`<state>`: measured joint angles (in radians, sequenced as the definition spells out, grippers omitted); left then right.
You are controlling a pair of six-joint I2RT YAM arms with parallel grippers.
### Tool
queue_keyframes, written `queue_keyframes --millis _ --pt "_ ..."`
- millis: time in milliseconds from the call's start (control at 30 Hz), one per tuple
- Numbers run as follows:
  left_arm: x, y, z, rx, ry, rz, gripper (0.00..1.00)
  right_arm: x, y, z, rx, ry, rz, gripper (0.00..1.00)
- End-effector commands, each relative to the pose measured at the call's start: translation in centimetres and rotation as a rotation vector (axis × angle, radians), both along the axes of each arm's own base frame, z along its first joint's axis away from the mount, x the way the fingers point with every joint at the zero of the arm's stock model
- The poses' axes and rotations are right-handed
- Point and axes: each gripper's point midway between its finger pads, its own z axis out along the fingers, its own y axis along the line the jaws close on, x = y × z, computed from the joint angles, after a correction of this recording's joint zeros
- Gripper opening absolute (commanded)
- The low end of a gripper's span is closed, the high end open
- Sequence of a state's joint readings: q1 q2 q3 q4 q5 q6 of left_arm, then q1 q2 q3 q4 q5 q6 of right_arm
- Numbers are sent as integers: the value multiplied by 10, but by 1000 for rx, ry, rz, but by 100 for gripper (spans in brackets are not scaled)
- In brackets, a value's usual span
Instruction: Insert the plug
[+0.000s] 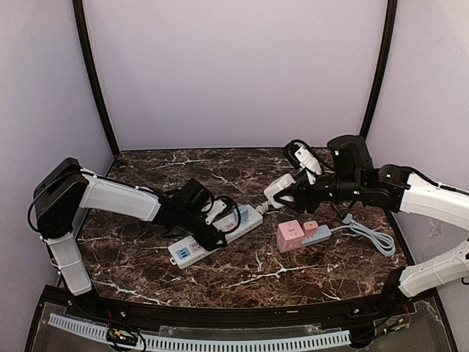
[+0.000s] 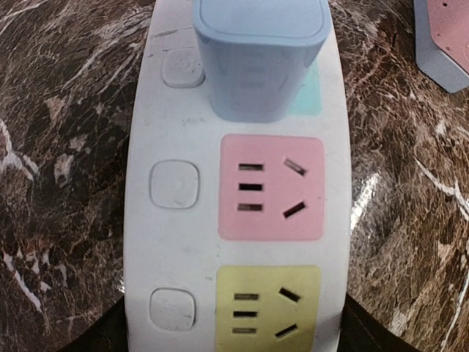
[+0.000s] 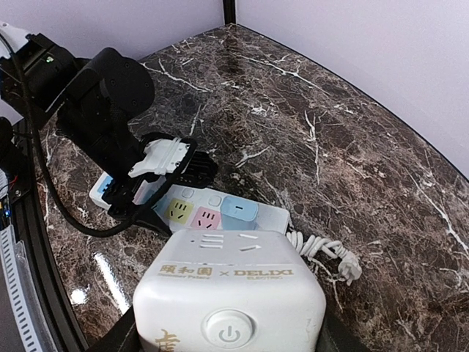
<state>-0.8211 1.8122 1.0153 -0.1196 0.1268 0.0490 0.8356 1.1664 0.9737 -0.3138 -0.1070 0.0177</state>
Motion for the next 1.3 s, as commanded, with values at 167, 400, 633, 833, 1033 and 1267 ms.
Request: queue_keyframes --millis 167,400,633,833,1033,1267 --pt "-13 -13 -9 69 21 321 61 10 -5 21 48 -18 -75 0" --pt "-23 -30 0 8 40 308 70 4 -12 24 47 1 -86 0" --pt "-25 -47 32 -137 -13 221 95 0 -11 30 32 33 -69 0" --pt "-16 -36 67 -172 -104 224 99 1 -10 36 27 56 -79 0" --pt "9 5 99 -247 -218 319 98 8 0 39 28 133 -106 0" --pt "37 64 98 -290 -339 490 99 23 24 26 -29 271 -148 0"
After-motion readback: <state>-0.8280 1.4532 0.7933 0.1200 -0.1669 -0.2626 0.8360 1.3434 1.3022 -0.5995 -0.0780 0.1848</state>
